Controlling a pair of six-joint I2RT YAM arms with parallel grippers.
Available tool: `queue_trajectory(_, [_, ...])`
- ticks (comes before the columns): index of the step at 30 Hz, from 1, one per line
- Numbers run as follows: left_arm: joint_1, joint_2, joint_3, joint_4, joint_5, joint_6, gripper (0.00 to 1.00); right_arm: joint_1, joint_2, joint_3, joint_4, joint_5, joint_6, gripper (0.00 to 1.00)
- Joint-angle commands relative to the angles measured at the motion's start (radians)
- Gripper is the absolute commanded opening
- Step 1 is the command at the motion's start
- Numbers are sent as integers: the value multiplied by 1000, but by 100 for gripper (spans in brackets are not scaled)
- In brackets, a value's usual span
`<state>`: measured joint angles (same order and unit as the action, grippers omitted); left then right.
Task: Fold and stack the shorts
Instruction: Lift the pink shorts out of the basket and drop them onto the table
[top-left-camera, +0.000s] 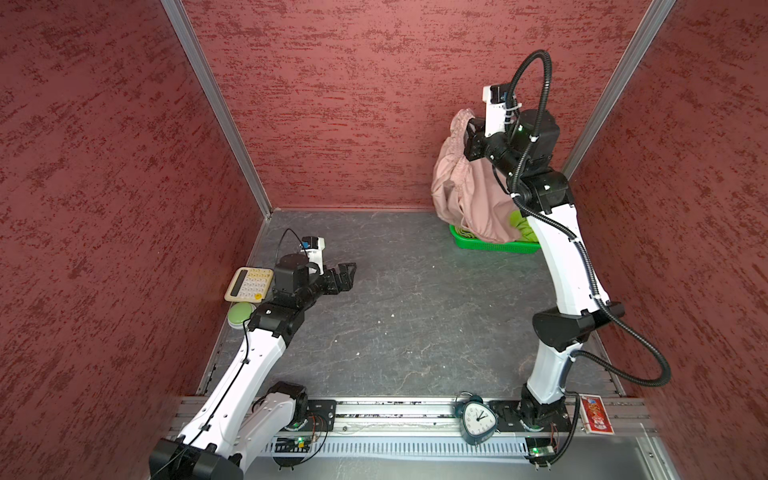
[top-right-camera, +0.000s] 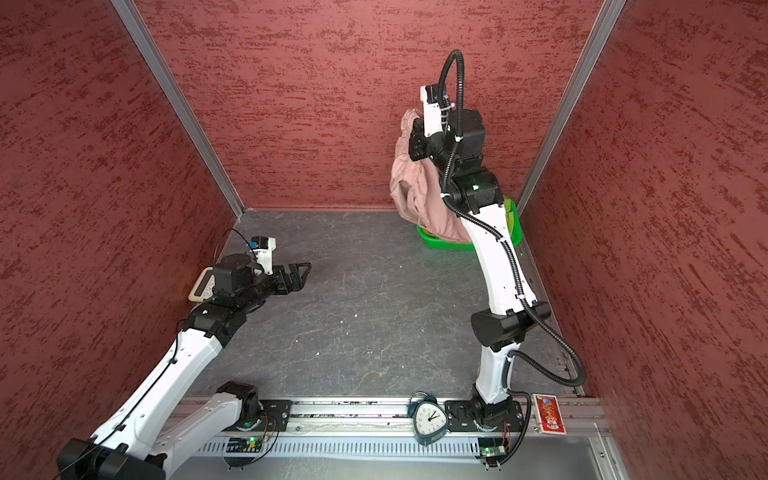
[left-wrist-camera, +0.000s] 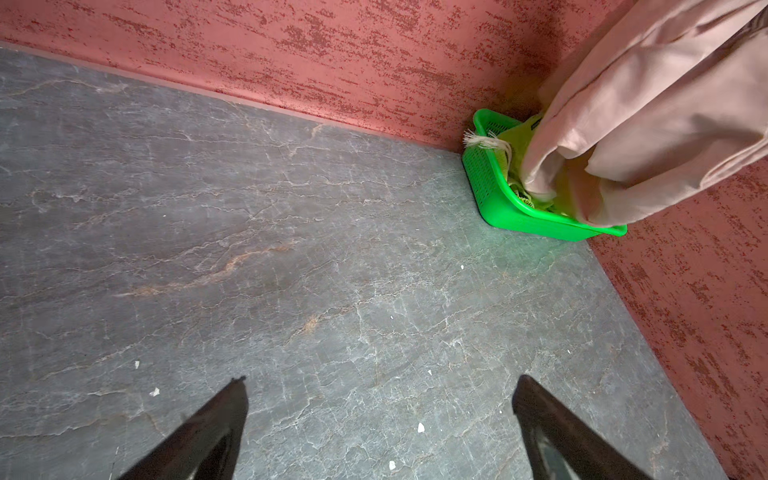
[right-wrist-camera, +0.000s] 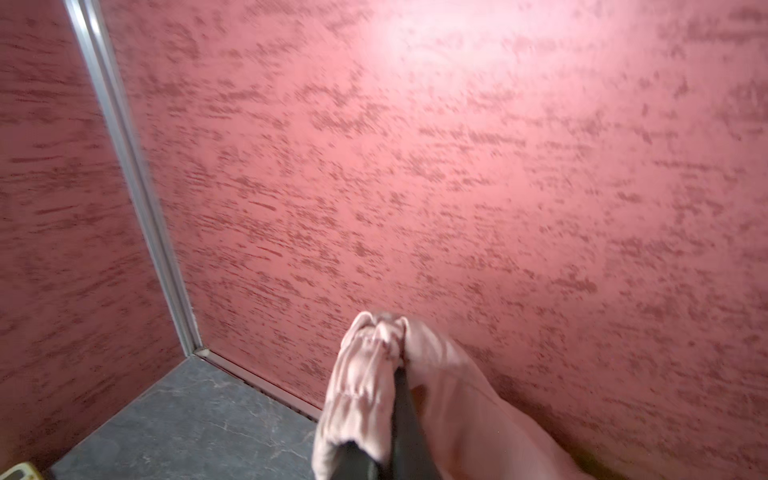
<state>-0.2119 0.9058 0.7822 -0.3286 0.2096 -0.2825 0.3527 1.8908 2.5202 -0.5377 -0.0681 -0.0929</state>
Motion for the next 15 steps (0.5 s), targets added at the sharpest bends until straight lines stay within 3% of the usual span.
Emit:
queue_trajectory(1, [-3, -44, 54, -20, 5, -3, 99, 37, -33, 57, -98, 11, -50, 0])
queue_trajectory(5, [-3, -103, 93, -67, -27, 0, 100, 72, -48, 33, -170, -145, 19, 0])
queue_trajectory(11, [-3, -127, 170, -150, -6, 28, 99, 92, 23, 22, -272, -609, 163, 0])
queue_trajectory(13, [-3, -125, 181, -168, -8, 34, 99, 97, 43, -4, -316, -665, 169, 0])
queue_trajectory(15, [-4, -126, 176, -163, -4, 38, 99, 104, 46, -107, -315, -637, 155, 0])
